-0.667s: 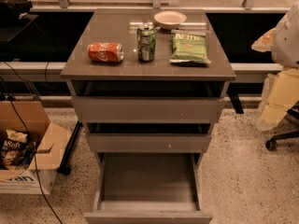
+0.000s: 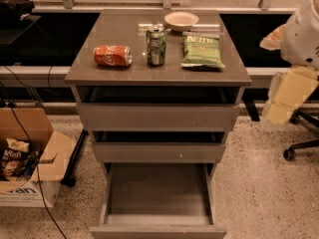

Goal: Place green can into bottom drawer

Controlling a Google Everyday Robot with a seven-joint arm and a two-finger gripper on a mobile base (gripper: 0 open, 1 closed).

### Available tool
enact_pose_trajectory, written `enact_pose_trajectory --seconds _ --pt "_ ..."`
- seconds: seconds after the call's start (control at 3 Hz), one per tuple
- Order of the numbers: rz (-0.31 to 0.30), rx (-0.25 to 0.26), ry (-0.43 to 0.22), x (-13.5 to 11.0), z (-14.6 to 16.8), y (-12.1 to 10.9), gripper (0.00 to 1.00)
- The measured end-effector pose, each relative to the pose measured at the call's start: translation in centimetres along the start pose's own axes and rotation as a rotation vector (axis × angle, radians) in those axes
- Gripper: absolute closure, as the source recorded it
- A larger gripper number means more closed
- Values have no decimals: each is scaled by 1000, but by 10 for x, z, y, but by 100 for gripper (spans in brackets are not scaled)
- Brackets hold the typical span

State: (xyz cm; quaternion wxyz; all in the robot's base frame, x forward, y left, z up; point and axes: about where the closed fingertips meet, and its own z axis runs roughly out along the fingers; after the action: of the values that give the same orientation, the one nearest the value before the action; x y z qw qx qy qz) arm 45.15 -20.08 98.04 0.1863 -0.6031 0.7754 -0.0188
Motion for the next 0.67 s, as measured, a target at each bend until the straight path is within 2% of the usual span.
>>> enact_pose_trajectory --seconds 0.67 --pt "-13 -30 -179 -60 30 -25 0"
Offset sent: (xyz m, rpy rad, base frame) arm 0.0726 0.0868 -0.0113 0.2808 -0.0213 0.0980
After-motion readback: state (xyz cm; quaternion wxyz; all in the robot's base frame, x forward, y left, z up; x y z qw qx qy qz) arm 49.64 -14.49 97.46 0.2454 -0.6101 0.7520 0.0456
